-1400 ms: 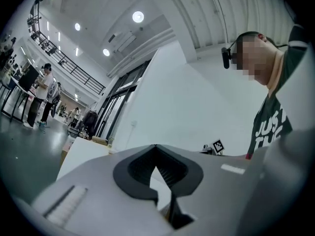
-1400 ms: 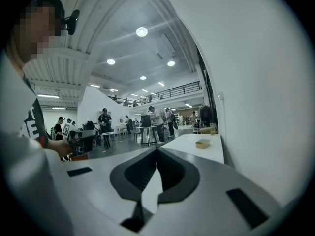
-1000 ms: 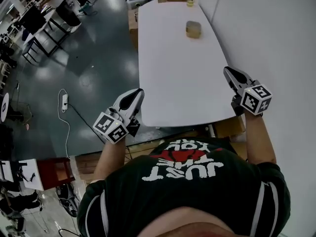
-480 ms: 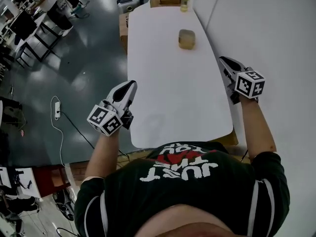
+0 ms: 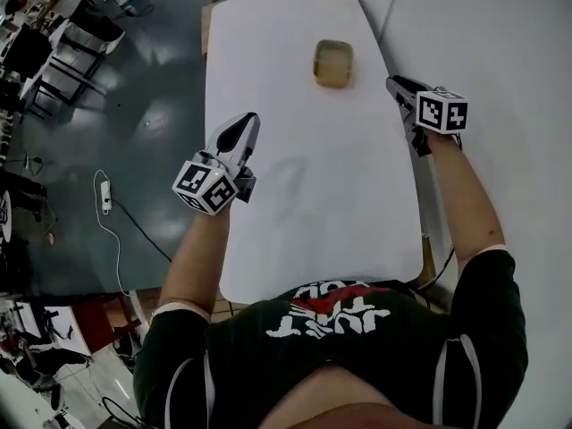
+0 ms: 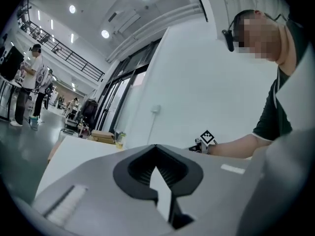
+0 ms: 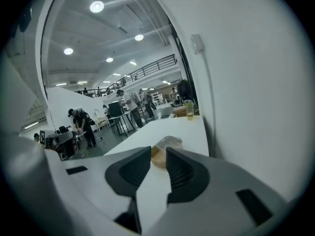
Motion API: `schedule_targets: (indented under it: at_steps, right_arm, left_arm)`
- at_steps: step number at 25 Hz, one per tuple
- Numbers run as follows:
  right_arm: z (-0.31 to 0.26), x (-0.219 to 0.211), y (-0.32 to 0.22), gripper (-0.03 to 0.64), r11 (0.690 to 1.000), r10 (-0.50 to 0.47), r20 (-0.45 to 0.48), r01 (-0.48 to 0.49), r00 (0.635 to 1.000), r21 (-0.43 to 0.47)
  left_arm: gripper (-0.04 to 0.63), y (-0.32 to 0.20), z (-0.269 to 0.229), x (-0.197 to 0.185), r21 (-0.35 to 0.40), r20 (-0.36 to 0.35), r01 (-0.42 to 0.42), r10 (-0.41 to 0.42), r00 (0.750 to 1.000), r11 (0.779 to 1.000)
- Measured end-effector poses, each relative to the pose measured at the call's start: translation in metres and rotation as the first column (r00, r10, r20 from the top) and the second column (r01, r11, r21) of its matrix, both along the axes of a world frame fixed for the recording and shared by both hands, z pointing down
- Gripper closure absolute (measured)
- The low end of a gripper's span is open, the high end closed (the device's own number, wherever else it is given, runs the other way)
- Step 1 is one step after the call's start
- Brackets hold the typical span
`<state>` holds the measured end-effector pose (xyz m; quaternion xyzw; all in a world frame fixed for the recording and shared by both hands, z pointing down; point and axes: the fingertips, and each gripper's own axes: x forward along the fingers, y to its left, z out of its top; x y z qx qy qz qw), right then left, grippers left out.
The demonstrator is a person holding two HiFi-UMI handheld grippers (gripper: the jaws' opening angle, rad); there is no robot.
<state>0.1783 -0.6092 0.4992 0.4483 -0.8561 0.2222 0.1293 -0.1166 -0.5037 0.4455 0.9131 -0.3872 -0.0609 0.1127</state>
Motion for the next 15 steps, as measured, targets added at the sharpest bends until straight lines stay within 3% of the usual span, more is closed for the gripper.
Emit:
schedule_targets:
  at_steps: [8, 15]
  right_arm:
    - [0.077, -0.012, -0.103, 0.515, 0.987, 0.043, 0.097, -0.027, 0.994, -0.158]
    - [0.101, -0.011, -0.118, 0.463, 0.955, 0.138, 0.243, -0.064, 0.96, -0.289]
  left_arm:
    - [0.589, -0.112, 0.063, 0.015, -0.071, -0.012, -0.006, 0.005, 1.0, 0.997]
    - [0.589, -0.118, 0.082, 0.039, -0.092, -0.024, -0.051, 0.049, 0.999, 0.994]
